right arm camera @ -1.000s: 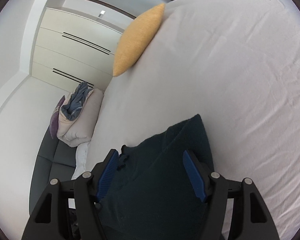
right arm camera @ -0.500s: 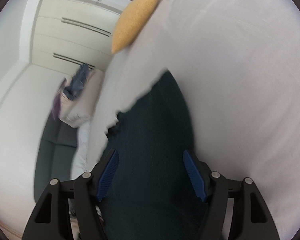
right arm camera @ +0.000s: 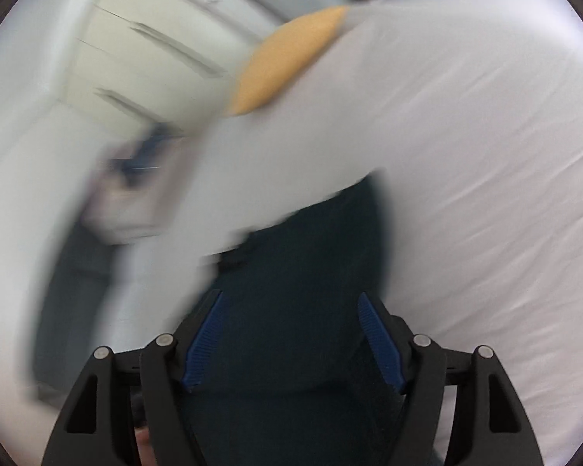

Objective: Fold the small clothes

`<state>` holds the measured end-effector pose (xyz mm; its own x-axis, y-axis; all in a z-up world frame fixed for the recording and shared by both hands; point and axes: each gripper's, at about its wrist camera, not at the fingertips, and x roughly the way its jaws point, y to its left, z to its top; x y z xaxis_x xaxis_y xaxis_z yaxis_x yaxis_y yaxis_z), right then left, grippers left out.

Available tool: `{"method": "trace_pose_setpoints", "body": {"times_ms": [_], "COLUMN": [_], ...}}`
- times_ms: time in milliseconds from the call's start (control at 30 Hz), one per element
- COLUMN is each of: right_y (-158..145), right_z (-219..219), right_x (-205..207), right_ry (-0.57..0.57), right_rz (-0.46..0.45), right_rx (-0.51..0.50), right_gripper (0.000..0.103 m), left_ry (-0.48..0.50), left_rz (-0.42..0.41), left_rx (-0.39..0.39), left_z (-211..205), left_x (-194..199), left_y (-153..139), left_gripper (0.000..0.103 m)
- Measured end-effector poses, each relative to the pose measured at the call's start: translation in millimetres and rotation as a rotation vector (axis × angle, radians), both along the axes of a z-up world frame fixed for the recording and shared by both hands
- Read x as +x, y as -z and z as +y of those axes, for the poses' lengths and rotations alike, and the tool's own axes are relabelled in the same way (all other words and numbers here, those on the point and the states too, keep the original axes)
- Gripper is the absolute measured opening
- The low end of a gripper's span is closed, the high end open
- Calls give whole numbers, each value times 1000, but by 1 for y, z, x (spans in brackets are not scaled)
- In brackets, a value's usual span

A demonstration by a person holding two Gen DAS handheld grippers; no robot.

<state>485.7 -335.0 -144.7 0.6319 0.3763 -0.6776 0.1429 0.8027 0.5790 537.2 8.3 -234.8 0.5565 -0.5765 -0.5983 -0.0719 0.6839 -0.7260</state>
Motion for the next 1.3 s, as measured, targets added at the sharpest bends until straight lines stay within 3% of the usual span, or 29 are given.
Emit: {"method": "trace_pose_setpoints", "body": {"times_ms": [33,67,100,133,267,367,433,500,533,567,667,733,767,833,933,967,1033,1067,1100,1167,1233,1300], "right_y": [0,-1,-1,-1,2,14,37,63,69,74,86,86,82,63,31,20,1,-4,-6,-11,-16,-20], "right_z": [1,2,1,1,22,39,37,30,24,17,-18,-37,-47,-57,-54,-47,-28,-19,-12,7,31,49], "right_x": [0,-3,-7,-12,-6,13,27,30,26,22,0,-13,-21,-37,-65,-75,-92,-97,-101,-109,-110,-112], "right_ry": [97,120,100,49,-131,-215,-194,-164,-161,-159,-80,4,45,133,140,131,100,79,52,2,-42,-82], "right_rz": [61,65,29,-22,-107,-110,-39,16,5,-4,-34,-36,-42,-49,-141,-174,-229,-237,-236,-225,-218,-215], "right_rx": [-181,-216,-166,-42,193,286,332,364,356,368,415,396,387,269,220,199,157,153,156,175,205,234], "right_gripper": [74,74,74,74,74,74,74,58,40,28,23,18,27,45,60,68,76,77,77,77,77,77], "left_ry": [0,1,1,0,-7,-7,-8,-5,-5,-4,-7,-21,-31,-82,-194,-238,-349,-431,-504,-629,-689,-739], "left_rz": [-3,-8,-12,-13,-10,-8,-7,-8,-6,-2,8,11,-1,-43,-71,-69,-58,-55,-53,-52,-54,-42], "left_rx": [4,11,13,10,9,14,21,27,23,17,-10,-28,-35,-29,-31,-36,-66,-95,-115,-182,-248,-264], "left_z": [1,0,1,2,4,6,7,9,10,11,18,27,35,59,108,126,165,190,208,249,279,298], "left_x": [-1,-3,-5,-8,-14,-18,-21,-22,-23,-24,-31,-40,-50,-75,-113,-127,-154,-173,-187,-216,-233,-243], "left_y": [0,-1,-2,-1,-1,-2,-4,-9,-9,-10,-15,-22,-28,-43,-53,-53,-49,-45,-42,-37,-35,-35], "left_gripper": [8,8,8,8,8,8,8,8,8,8,8,8,8,8,11,19,47,78,88,88,88,88]}}
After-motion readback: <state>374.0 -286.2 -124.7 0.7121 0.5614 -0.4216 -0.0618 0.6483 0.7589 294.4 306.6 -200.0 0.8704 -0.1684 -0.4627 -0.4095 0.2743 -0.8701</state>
